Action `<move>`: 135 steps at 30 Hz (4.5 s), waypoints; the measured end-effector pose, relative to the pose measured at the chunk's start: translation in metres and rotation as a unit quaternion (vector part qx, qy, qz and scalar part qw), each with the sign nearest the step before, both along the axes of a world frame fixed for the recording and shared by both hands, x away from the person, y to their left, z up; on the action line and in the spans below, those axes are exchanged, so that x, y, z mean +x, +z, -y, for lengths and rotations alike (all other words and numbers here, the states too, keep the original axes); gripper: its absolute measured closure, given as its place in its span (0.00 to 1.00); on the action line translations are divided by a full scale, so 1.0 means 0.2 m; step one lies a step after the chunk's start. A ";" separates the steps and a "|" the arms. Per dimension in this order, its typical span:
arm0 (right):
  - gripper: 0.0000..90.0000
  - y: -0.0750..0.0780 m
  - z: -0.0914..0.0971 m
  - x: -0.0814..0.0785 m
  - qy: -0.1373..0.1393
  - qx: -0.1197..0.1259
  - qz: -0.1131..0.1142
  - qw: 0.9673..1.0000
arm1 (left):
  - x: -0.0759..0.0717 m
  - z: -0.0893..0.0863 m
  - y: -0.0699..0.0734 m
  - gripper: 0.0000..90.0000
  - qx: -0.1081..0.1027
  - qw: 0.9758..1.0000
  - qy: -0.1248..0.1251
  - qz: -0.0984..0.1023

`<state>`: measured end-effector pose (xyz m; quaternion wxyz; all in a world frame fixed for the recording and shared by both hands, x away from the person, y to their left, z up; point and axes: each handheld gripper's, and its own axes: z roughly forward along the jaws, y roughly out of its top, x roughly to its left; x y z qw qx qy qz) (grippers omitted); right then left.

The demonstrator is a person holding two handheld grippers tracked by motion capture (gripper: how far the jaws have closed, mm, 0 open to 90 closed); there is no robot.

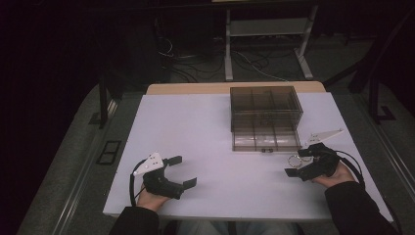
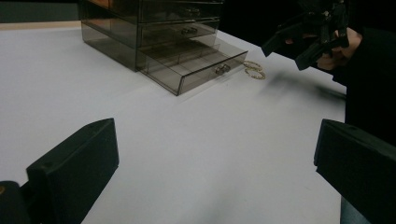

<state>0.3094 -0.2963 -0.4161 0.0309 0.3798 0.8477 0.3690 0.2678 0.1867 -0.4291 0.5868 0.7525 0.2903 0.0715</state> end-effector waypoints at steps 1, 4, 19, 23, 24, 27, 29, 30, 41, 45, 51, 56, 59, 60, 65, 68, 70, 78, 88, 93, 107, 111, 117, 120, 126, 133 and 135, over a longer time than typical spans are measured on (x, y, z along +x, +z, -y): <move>0.01 -0.01 0.01 0.00 0.003 -0.001 0.000 1.000 | 0.00 0.00 0.00 0.00 0.000 1.000 0.000 0.000; 0.01 -0.03 0.01 0.00 0.003 -0.010 -0.003 1.000 | 0.00 0.00 0.00 0.00 0.003 1.000 -0.001 0.001; 0.30 -0.08 0.01 0.04 0.009 -0.034 0.004 0.999 | 0.00 0.00 0.00 0.00 0.000 1.000 0.000 0.000; 0.39 -0.09 0.01 0.05 0.003 -0.044 0.005 0.999 | 0.00 0.00 0.00 0.00 0.000 1.000 0.000 0.000; 0.42 -0.09 0.01 0.05 0.001 -0.045 0.005 0.999 | 0.00 0.00 0.00 0.00 0.000 1.000 -0.001 0.000; 0.49 -0.09 0.01 0.05 -0.009 -0.051 0.006 0.999 | 0.00 0.00 0.00 0.00 0.000 1.000 -0.002 0.000; 0.54 -0.10 0.01 0.05 -0.013 -0.054 0.007 0.998 | 0.00 0.00 0.00 0.00 0.000 1.000 -0.002 0.000; 0.56 -0.10 0.01 0.05 -0.013 -0.056 0.008 0.998 | 0.00 0.00 0.00 0.00 0.000 1.000 -0.001 0.000; 0.76 -0.11 0.01 0.05 -0.031 -0.080 0.025 0.996 | 0.00 0.00 0.00 0.00 0.000 1.000 -0.002 0.000; 0.81 -0.11 0.01 0.05 -0.030 -0.083 0.026 0.996 | 0.00 0.00 0.00 0.00 0.000 1.000 -0.002 0.000; 0.87 -0.12 0.00 0.05 -0.025 -0.102 0.031 0.994 | 0.00 0.00 0.00 0.00 0.000 1.000 -0.001 0.000; 0.94 -0.12 -0.01 0.05 -0.019 -0.105 0.025 0.994 | 0.00 0.00 0.00 0.00 -0.001 1.000 0.000 0.000; 0.94 -0.11 0.00 0.05 -0.020 -0.102 0.019 0.994 | 0.00 -0.01 0.00 0.00 0.000 1.000 0.000 0.001; 0.94 -0.11 0.00 0.05 -0.021 -0.102 0.018 0.994 | 0.00 -0.01 0.00 0.00 0.000 1.000 0.000 0.001; 0.95 -0.11 0.01 0.06 -0.028 -0.089 0.002 0.996 | 0.00 -0.01 0.00 0.00 0.000 1.000 -0.001 0.001; 0.95 -0.11 0.04 0.07 -0.032 -0.071 -0.009 0.997 | 0.00 -0.01 0.00 0.00 0.000 1.000 0.000 0.001; 0.95 -0.10 0.05 0.07 -0.037 -0.057 -0.016 0.998 | 0.00 -0.01 0.00 0.00 0.000 1.000 0.000 0.001; 0.95 -0.06 0.11 0.06 -0.047 -0.009 -0.020 0.999 | 0.00 -0.01 0.00 0.00 -0.001 1.000 0.002 0.001; 0.95 0.02 0.15 0.05 -0.047 0.034 -0.022 0.998 | 0.00 -0.02 0.00 0.00 -0.002 1.000 0.004 0.001; 0.95 0.06 0.15 0.05 -0.043 0.049 -0.016 0.998 | 0.00 -0.02 0.00 0.00 -0.003 1.000 0.006 0.000; 0.95 0.16 0.11 0.08 -0.020 0.058 -0.012 0.998 | 0.00 -0.02 0.00 0.00 -0.002 1.000 0.009 -0.002; 0.95 0.19 0.09 0.09 -0.014 0.060 -0.007 0.998 | 0.00 -0.02 0.00 0.00 -0.001 1.000 0.008 -0.001; 0.95 0.23 0.04 0.13 -0.003 0.056 -0.004 0.998 | -0.01 -0.02 0.00 0.00 -0.002 1.000 0.008 -0.001; 0.95 0.25 0.00 0.14 0.003 0.054 -0.001 0.999 | 0.00 -0.02 0.00 0.00 -0.001 1.000 0.008 0.000; 0.95 0.28 -0.05 0.17 0.014 0.053 0.001 0.999 | -0.01 -0.02 0.00 0.00 -0.002 1.000 0.008 -0.001; 0.95 0.30 -0.10 0.20 0.022 0.050 0.003 0.998 | -0.01 -0.02 0.00 0.00 -0.002 1.000 0.008 -0.001; 0.95 0.30 -0.11 0.21 0.025 0.049 0.003 0.998 | -0.01 -0.02 0.00 0.00 -0.002 1.000 0.007 -0.001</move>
